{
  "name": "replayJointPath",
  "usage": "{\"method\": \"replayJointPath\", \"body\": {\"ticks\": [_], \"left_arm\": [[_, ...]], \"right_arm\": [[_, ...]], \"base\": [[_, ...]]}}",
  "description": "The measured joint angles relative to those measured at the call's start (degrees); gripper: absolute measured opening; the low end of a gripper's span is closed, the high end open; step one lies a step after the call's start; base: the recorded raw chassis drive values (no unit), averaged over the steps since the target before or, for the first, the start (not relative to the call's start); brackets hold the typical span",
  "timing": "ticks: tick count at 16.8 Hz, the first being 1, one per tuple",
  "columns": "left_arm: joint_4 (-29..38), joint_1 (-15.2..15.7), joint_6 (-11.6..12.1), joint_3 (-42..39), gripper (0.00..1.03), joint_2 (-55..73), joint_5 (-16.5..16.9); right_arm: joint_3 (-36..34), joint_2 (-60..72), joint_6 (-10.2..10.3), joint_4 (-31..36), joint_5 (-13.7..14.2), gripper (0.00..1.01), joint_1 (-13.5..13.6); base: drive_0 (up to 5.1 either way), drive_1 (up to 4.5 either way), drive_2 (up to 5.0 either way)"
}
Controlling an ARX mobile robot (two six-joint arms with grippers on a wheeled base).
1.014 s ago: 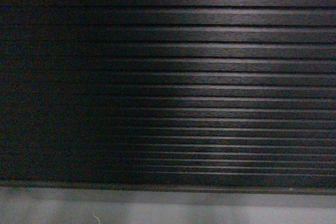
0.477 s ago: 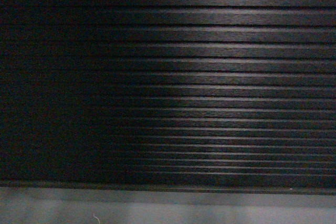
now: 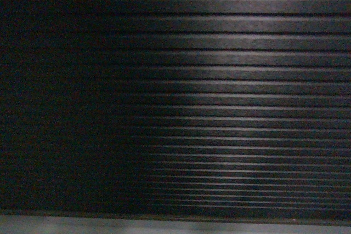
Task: Place dark red mango on scale at checkout
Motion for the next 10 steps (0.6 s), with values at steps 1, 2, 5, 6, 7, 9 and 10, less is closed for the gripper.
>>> {"method": "replayJointPath", "body": {"ticks": [1, 2, 5, 6, 7, 9, 10], "left_arm": [[0.0, 0.0, 0.0, 0.0, 0.98, 0.0, 0.0], [0.0, 0.0, 0.0, 0.0, 0.98, 0.0, -0.1], [0.0, 0.0, 0.0, 0.0, 0.98, 0.0, 0.0], [0.0, 0.0, 0.0, 0.0, 0.98, 0.0, 0.0], [0.0, 0.0, 0.0, 0.0, 0.98, 0.0, 0.0], [0.0, 0.0, 0.0, 0.0, 0.98, 0.0, 0.0], [0.0, 0.0, 0.0, 0.0, 0.98, 0.0, 0.0]], "right_arm": [[0.0, 0.0, 0.1, 0.0, 0.1, 0.98, 0.0], [0.0, 0.0, 0.1, 0.0, 0.1, 0.98, 0.0], [0.0, 0.0, 0.0, 0.0, 0.0, 0.98, 0.0], [0.0, 0.0, 0.1, 0.0, 0.2, 0.98, 0.0], [0.0, 0.0, 0.1, -0.1, 0.1, 0.98, 0.0], [0.0, 0.0, 0.1, 0.0, 0.2, 0.98, 0.0], [0.0, 0.0, 0.1, 0.0, 0.2, 0.98, 0.0]], "base": [[0.0, 0.00, 0.0], [0.0, 0.00, 0.0], [0.0, 0.00, 0.0], [0.0, 0.00, 0.0], [0.0, 0.00, 0.0], [0.0, 0.00, 0.0], [0.0, 0.00, 0.0]]}}
